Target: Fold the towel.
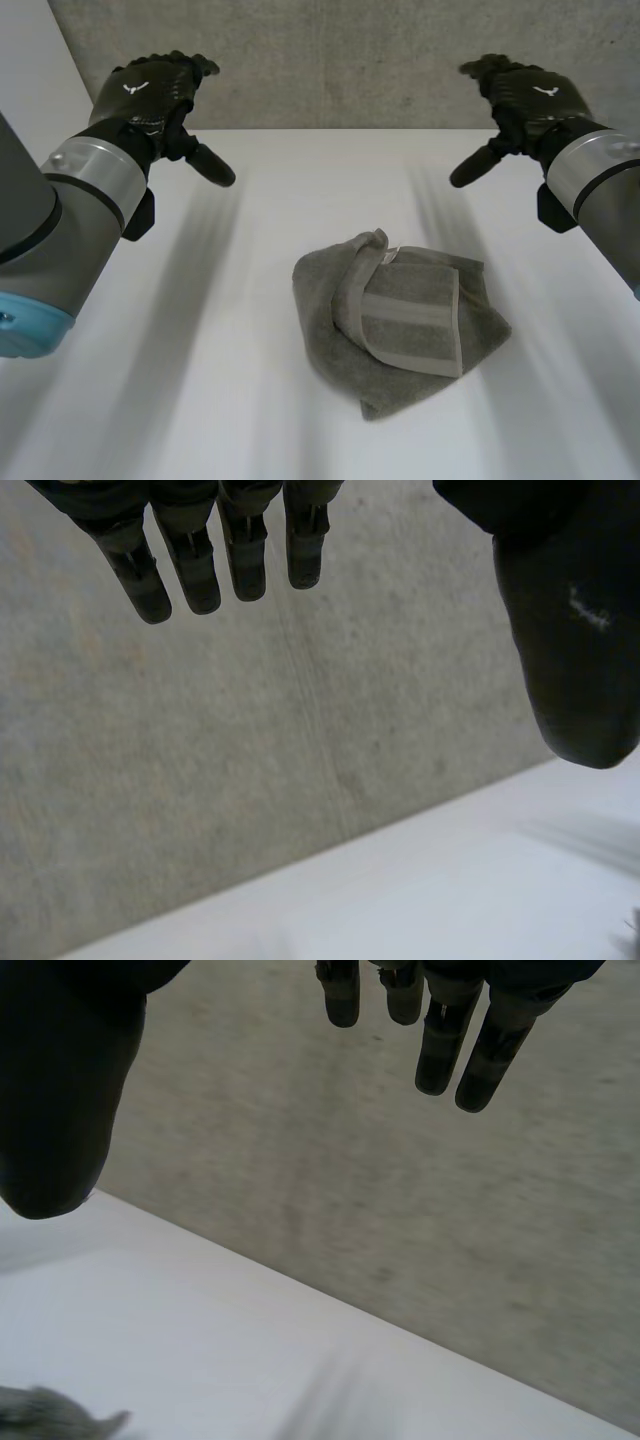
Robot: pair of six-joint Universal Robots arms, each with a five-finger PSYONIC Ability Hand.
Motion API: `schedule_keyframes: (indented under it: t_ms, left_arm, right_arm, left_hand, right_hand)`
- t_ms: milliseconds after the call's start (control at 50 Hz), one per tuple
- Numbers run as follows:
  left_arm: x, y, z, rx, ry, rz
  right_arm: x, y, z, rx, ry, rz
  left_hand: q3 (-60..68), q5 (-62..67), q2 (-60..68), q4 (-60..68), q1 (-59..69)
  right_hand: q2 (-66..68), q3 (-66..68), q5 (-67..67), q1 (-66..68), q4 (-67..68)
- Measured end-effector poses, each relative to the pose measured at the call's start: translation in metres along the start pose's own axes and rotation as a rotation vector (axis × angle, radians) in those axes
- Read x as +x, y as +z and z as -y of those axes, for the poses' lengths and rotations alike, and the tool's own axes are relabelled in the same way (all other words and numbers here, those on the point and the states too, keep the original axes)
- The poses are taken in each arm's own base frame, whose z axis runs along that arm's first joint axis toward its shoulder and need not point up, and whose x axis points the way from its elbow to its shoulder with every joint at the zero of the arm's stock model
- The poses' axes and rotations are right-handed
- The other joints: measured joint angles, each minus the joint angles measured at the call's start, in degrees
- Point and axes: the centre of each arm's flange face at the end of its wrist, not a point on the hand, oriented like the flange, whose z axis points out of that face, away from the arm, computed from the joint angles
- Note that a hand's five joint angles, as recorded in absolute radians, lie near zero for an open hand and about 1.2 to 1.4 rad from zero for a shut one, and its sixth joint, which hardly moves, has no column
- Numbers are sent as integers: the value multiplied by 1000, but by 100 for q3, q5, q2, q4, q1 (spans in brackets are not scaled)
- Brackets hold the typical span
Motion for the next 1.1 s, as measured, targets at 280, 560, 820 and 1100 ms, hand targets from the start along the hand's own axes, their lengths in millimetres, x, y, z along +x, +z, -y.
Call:
schedule_keyframes:
  t_ms: [280,560,820,1100]
  left_arm:
    - [-2,7,0,-49,3,17]
    - [-2,5,-1,-49,-7,17]
    - [-1,4,-4,-56,-4,13]
    - [34,3,-39,-75,11,-144]
  right_arm:
    - [3,-2,-9,-37,-102,-149]
    - [-4,-4,-3,-21,-101,-98]
    - [-7,-5,0,-9,-101,-66]
    - [-9,0,-16,-78,-315,45]
  left_hand:
    - [0,0,0,0,0]
    - [0,0,0,0,0]
    - [0,0,0,0,0]
    - [0,0,0,0,0]
  right_hand:
    - [0,0,0,0,0]
    - [0,0,0,0,0]
    - [0,0,0,0,0]
    - [0,0,0,0,0]
